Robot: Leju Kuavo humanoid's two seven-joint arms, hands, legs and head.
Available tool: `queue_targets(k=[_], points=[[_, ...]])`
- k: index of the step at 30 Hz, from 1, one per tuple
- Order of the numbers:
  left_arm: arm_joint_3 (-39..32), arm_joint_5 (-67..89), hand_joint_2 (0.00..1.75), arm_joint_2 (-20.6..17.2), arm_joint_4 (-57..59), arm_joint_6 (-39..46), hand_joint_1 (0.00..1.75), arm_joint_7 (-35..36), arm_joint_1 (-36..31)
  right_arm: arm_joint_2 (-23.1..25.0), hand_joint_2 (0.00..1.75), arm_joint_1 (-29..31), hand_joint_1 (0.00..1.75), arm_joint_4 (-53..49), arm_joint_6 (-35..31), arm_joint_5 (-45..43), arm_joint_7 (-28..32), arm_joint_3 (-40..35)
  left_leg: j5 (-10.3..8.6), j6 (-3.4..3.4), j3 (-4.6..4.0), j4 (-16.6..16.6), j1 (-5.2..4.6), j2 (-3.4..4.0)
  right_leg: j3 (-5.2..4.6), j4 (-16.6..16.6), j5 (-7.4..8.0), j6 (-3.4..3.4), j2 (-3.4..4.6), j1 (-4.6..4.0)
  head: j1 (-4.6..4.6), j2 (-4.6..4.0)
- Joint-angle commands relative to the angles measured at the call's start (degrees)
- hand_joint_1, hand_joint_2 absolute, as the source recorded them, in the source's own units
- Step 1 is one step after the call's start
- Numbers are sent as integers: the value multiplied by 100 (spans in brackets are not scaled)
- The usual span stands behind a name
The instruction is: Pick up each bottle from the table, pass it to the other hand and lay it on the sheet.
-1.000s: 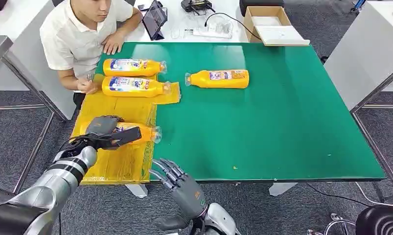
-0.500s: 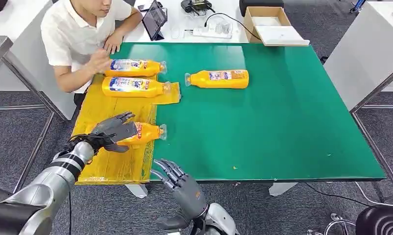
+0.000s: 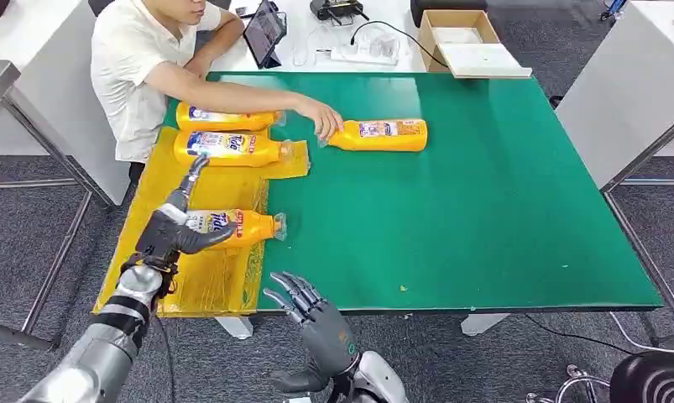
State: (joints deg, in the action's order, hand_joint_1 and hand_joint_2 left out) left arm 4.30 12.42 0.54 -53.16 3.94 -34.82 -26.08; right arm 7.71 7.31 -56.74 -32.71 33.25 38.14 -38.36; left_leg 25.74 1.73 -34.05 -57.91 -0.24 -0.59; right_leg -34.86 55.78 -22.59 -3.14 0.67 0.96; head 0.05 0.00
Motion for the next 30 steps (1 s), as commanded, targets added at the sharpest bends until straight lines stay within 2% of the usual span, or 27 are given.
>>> queue_targets(k=[1,5,8,9,10,11,12,13,14,15,20,22,24,30], points=[[-422,-1180,175,307,-3429,115,0,-108,1336,-232,0,-160,0,-344,-186,-205,186,431,16,-8,10,-8,7,16,8,4,-10,10,5,-8,2,0],[-299,-1906,175,299,-3548,-590,0,127,1384,-310,0,-196,0,-456,82,-227,186,587,16,-16,15,-5,8,6,15,1,-10,15,-2,-10,0,0],[-264,-2058,175,363,-3612,-666,0,190,1410,-476,0,-119,0,-459,264,-121,-63,872,11,-13,14,-2,6,-4,15,-1,-10,12,-15,-8,0,-2],[-281,-2292,175,430,-3616,-773,0,366,1428,-714,0,117,0,-157,52,642,-926,1001,7,-10,9,0,4,-6,10,-4,-6,8,-13,-6,2,-2],[-253,-2301,175,466,-3647,-764,0,407,1460,-779,175,199,0,-89,-93,655,-1056,1230,4,-7,5,1,3,-3,6,-6,-2,5,-9,-5,0,0],[-184,-2247,175,500,-3681,-675,0,424,1513,-852,175,372,0,161,-146,621,-969,1666,7,-8,15,2,3,-1,16,-7,-4,7,-9,-5,-2,0],[-109,-2140,175,547,-3689,-564,0,474,1572,-942,175,552,0,420,-432,956,-1270,1860,3,-4,10,4,0,-2,12,-9,0,3,-9,-1,0,0],[33,-1907,175,559,-3679,-379,0,494,1627,-1050,175,705,0,592,-477,1062,-1312,2045,1,-2,7,4,-2,-2,8,-8,2,1,-7,0,-2,-2],[146,-1794,175,532,-3649,-210,0,410,1654,-1074,175,781,0,691,-422,1076,-1175,2264,2,-2,18,7,-3,-2,21,-11,1,2,-11,1,-2,0],[327,-1336,175,516,-3613,155,0,252,1717,-1122,175,911,0,860,-541,1224,-1316,2495,-1,2,12,5,-4,-6,18,-11,3,0,-13,2,0,0],[455,-1242,175,492,-3532,261,0,237,1750,-1149,175,966,0,936,-584,1396,-1405,2578,7,-5,29,4,-9,-6,37,-10,-6,7,-15,4,0,0],[588,-1024,175,456,-3524,423,0,241,1825,-1221,175,1062,0,1094,-439,1754,-1895,2658,9,-8,29,2,-12,-8,36,-7,-9,10,-16,8,0,0],[724,-987,175,443,-3546,472,0,234,1912,-1284,175,1194,0,1330,-186,1847,-2109,2834,11,-11,37,8,-11,-2,39,-9,-9,12,-12,7,-2,0],[747,-947,175,440,-3575,509,0,228,1917,-1305,175,1223,0,1371,-147,1883,-2142,2852,9,-7,25,-2,-2,-6,31,-6,-6,8,-15,-4,0,0]])
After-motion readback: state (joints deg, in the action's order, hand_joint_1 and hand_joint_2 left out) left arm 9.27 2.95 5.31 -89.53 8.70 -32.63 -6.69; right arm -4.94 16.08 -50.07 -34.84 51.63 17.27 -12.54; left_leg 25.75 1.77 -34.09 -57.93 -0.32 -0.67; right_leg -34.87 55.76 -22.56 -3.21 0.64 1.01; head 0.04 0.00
